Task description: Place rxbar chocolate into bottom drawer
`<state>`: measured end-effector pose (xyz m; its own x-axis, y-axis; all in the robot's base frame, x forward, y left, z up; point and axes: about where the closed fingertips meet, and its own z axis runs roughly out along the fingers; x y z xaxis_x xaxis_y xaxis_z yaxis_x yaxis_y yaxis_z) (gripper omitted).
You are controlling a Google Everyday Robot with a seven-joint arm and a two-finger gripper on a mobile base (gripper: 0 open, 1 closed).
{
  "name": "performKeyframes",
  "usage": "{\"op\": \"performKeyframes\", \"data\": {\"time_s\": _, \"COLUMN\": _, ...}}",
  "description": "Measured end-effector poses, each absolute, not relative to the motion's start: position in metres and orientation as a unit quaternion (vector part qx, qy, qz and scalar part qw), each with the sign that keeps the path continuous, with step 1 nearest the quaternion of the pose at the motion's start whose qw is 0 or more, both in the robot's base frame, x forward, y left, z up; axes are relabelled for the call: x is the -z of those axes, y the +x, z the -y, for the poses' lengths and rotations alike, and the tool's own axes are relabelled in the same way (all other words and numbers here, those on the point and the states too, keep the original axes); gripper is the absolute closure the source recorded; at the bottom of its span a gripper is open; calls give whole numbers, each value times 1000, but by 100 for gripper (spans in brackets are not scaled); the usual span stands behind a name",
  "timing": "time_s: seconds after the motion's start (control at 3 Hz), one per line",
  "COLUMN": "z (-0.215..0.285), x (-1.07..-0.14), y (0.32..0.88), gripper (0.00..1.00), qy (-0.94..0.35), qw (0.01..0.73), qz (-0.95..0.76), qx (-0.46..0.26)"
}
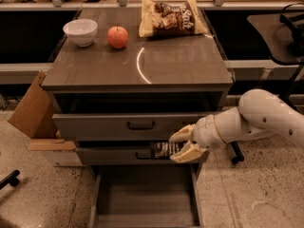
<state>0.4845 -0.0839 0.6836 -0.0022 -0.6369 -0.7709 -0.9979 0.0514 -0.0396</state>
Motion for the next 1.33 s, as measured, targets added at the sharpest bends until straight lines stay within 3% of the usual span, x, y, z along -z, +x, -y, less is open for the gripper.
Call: {"op": "performKeyframes", "data": {"time_s": 1.33, "z": 88, "x": -576, "y": 480, "gripper": 100, "qy": -597, "qw": 323, "qz": -660, "qx": -321}}
